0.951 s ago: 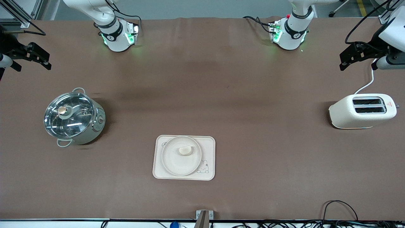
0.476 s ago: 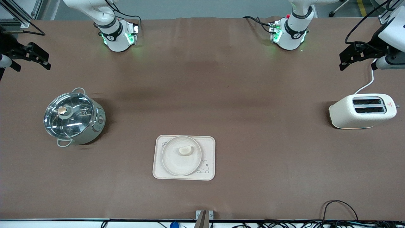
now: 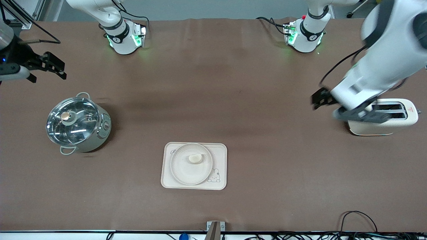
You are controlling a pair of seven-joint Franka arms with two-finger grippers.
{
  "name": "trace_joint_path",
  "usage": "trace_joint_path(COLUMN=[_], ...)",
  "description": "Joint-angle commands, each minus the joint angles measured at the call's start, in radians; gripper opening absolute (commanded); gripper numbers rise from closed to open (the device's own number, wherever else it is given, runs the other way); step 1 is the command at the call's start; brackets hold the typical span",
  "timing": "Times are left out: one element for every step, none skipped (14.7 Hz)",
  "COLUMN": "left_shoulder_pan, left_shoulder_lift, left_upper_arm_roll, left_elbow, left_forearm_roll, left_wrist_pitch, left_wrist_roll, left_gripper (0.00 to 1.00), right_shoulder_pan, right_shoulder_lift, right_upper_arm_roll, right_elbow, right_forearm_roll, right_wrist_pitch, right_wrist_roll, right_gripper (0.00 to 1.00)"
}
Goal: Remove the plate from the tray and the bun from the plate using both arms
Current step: 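Reach both grippers toward the white plate on the white tray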
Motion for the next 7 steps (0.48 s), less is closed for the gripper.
trace_joint_path(left_shoulder_pan=[-0.080,-0.110,-0.155,-0.204,-0.233,-0.267,-0.291], left_shoulder_lift=[0.158,0.198,0.232,0.271,0.308,0.350,0.381], left_upper_arm_roll=[-0.005,-0.005,-0.003,-0.003,-0.003,-0.002,0.006], left_elbow=[0.061,0.061,0.062,0.067,0.075,0.088,0.096], left_forearm_roll=[0.003,0.002,0.003,0.003,0.003,0.006,0.009], left_wrist_pitch=[0.151,0.207,0.267,0.337,0.406,0.477,0.517], left_wrist_roll=[-0.067,-0.091,-0.137,-0.227,-0.324,-0.390,-0.423], left_gripper=[1.00,1.00,1.00,1.00,1.00,1.00,1.00], right_shoulder_pan=[0.003,0.003,0.006,0.012,0.025,0.037,0.038], right_shoulder_lift=[0.019,0.040,0.059,0.091,0.125,0.168,0.200], right_upper_arm_roll=[-0.005,-0.005,-0.005,-0.005,-0.005,-0.005,-0.005], right_elbow=[-0.007,-0.007,-0.007,-0.009,-0.010,-0.012,-0.012], right_forearm_roll=[0.013,0.017,0.035,0.063,0.094,0.132,0.160], right_wrist_pitch=[0.031,0.044,0.054,0.080,0.110,0.144,0.173], right_wrist_roll=[0.002,0.002,0.002,0.002,0.002,0.002,0.002], right_gripper=[1.00,1.00,1.00,1.00,1.00,1.00,1.00])
